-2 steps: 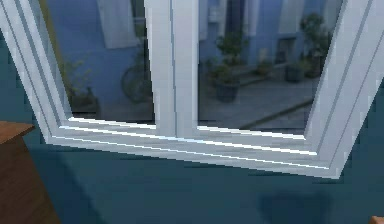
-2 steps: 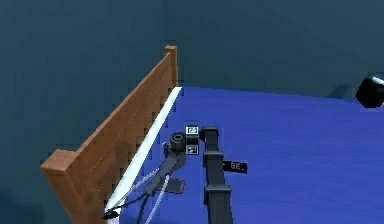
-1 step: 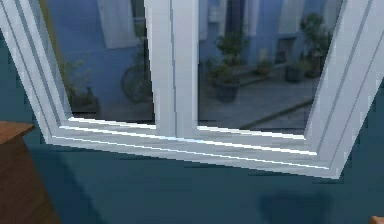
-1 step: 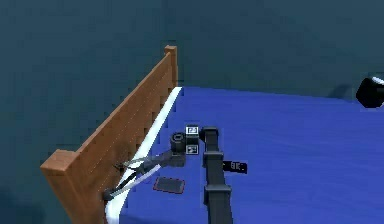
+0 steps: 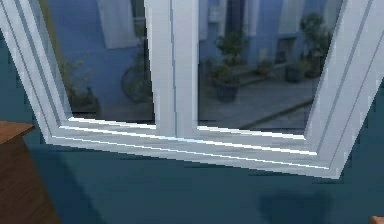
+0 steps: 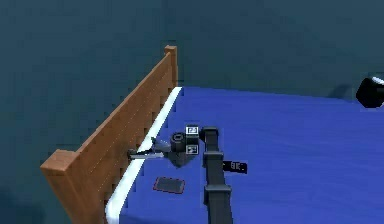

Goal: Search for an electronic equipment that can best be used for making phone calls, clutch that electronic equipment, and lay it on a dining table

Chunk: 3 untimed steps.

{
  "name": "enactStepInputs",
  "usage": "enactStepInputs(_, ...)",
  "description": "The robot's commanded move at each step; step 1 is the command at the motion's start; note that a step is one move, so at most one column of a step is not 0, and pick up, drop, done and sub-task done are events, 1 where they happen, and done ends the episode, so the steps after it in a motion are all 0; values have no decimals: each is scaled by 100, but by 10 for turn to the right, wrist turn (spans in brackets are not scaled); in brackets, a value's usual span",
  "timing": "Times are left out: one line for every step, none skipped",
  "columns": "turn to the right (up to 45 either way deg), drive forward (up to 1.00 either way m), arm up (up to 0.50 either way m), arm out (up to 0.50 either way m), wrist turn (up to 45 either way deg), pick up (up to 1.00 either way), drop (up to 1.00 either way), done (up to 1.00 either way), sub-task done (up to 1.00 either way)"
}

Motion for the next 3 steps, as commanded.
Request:
enactStepInputs(0, 0, 0, 0, 390, 0, 0, 0, 0)
enactStepInputs(0, 0, -30, 0, 0, 0, 0, 0, 0)
enactStepInputs(0, 0, 0, 0, 0, 100, 0, 0, 0)
